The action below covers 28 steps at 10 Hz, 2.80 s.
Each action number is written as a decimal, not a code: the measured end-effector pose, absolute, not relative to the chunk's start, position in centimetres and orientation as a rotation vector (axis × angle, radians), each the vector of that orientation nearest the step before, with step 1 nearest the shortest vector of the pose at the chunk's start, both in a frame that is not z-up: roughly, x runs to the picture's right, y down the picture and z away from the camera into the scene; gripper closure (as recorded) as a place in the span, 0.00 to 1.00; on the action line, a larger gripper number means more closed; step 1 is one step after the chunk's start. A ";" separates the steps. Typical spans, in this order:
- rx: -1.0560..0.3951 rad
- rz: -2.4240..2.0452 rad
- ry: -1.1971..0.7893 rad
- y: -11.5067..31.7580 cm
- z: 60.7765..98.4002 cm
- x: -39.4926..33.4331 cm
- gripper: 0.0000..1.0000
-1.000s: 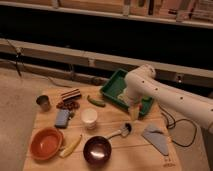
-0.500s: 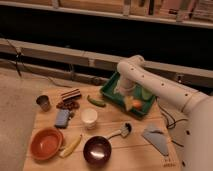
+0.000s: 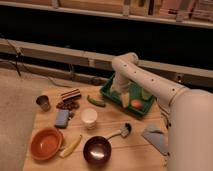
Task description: Place pepper in plastic cup
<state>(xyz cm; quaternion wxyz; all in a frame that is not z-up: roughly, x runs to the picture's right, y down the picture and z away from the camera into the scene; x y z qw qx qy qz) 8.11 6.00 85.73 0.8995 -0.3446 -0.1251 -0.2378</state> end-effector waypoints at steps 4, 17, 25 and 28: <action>-0.709 -0.555 -0.272 5.4 86.3 5.5 0.20; -0.779 -0.601 -0.325 5.8 91.0 2.8 0.20; -0.781 -0.598 -0.322 5.9 91.1 3.1 0.20; -0.744 -0.617 -0.303 5.2 89.6 2.7 0.20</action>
